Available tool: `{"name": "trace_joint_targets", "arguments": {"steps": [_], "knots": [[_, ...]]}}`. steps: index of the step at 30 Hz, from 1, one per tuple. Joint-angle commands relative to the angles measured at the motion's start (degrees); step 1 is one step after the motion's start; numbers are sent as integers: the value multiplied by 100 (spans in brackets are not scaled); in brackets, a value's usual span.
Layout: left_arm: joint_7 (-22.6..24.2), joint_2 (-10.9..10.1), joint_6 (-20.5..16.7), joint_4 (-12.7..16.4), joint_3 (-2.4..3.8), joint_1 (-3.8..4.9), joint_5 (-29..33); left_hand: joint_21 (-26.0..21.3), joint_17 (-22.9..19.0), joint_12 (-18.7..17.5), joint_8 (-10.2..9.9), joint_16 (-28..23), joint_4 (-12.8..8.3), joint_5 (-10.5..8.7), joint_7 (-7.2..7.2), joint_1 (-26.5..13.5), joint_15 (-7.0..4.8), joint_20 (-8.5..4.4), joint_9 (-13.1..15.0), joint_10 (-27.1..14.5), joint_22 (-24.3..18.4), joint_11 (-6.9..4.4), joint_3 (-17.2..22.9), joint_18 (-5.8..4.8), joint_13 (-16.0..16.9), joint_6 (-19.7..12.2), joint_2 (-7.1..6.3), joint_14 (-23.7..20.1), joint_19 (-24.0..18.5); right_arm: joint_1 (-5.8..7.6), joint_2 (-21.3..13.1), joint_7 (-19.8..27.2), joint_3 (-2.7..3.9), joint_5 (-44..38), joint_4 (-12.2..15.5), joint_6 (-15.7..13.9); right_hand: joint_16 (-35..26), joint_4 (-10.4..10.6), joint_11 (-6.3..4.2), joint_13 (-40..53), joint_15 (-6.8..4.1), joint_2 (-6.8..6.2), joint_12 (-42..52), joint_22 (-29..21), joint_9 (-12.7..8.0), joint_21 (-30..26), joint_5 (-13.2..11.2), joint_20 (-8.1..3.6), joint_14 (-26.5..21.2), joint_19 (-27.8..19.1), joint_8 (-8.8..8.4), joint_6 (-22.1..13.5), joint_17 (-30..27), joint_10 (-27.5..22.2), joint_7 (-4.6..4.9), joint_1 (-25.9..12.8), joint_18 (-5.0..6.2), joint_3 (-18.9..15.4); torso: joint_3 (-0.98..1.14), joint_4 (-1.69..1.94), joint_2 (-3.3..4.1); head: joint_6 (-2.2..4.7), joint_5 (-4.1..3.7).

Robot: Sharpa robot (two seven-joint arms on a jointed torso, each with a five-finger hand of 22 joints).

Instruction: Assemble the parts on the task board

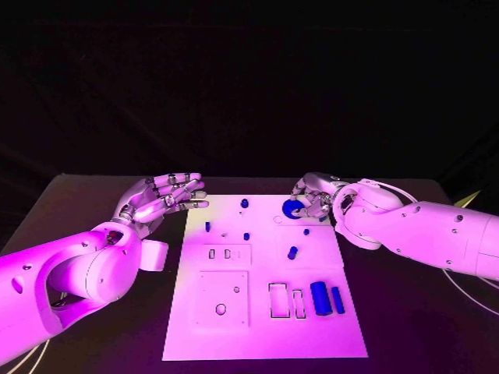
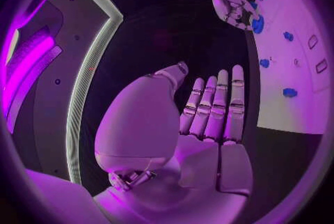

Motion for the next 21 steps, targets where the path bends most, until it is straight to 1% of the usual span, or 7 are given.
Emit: {"name": "trace_joint_targets", "arguments": {"steps": [1, 5, 7, 10, 15, 18, 21], "knots": [[28, 16, 114, 2, 5, 7, 10, 24, 5, 7, 16, 0, 1, -32, 332, -63, 31, -13, -9, 8, 0, 24, 28, 66, -5, -43, -8, -11, 10, -16, -6, 105, -6, -326, 80, -410, 29, -2, -38, 1081, -46, -53, 41, 1505, 15, 25, 5, -26, 548, 599, 63, 207, 1281, 207, -82, -47, -82, 69, 0, 8, -4, 6, 0], [28, 17, 118, -1, 5, 7, 10, 24, 6, 8, 17, 0, 2, -33, 333, -67, 31, -13, -9, 9, 0, 24, 29, 66, -5, -43, -6, -11, 10, -17, -23, 126, -6, -453, 169, -621, 31, -13, -46, 1095, -52, -76, 56, 1505, 13, 25, 3, -31, 549, 599, 70, 231, 1288, 222, -91, -71, -82, 123, -6, -2, -2, 22, 9], [27, 18, 122, -2, 5, 7, 10, 24, 6, 8, 17, 0, 2, -33, 333, -67, 31, -13, -9, 9, 0, 24, 29, 66, -5, -43, -6, -11, 10, -16, -38, 137, -5, -498, 230, -691, 33, -15, -47, 1093, -54, -83, 54, 1505, 12, 25, 3, -33, 551, 599, 69, 234, 1295, 221, -92, -81, -82, 139, -6, -5, 1, 25, 5], [26, 18, 136, 0, 5, 7, 10, 24, 6, 8, 17, 0, 2, -33, 333, -67, 31, -13, -9, 9, 0, 24, 29, 66, -5, -43, -6, -11, 10, -13, -54, 142, -4, -564, 342, -744, 34, -18, -47, 1103, -55, -93, 64, 1505, 10, 25, 2, -35, 552, 599, 66, 234, 1299, 230, -92, -92, -82, 156, -6, -8, 2, 35, 8], [24, 18, 147, 5, 5, 7, 10, 25, 10, 9, 19, -1, 2, -35, 336, -76, 31, -13, -9, 12, 0, 25, 31, 66, -4, -41, -5, -10, 9, -12, -21, 93, -4, -815, 563, -792, 35, -22, -49, 1108, -56, -101, 70, 1505, 7, 25, 2, -37, 553, 599, 65, 238, 1303, 235, -93, -105, -82, 180, -5, -7, 3, 18, 5], [26, 17, 148, 7, 5, 7, 10, 25, 10, 9, 19, -1, 2, -35, 336, -76, 31, -13, -9, 12, 0, 25, 31, 66, -4, -41, -5, -10, 9, -14, 55, 28, -5, -1097, 673, -839, 36, -29, -50, 1105, -58, -109, 66, 1505, 4, 25, 2, -39, 554, 599, 62, 238, 1306, 233, -94, -114, -82, 208, -6, -1, -2, -4, 2], [29, 18, 151, 9, 5, 7, 10, 25, 11, 9, 20, -1, 2, -36, 337, -80, 31, -13, -9, 13, -1, 25, 32, 66, -4, -41, -5, -9, 8, -15, 148, -45, -8, -1331, 718, -884, 35, -46, -52, 1108, -59, -128, 69, 1505, 1, 25, 2, -41, 553, 599, 58, 238, 1303, 236, -95, -119, -82, 240, -7, 1, -4, -3, 2]]}}
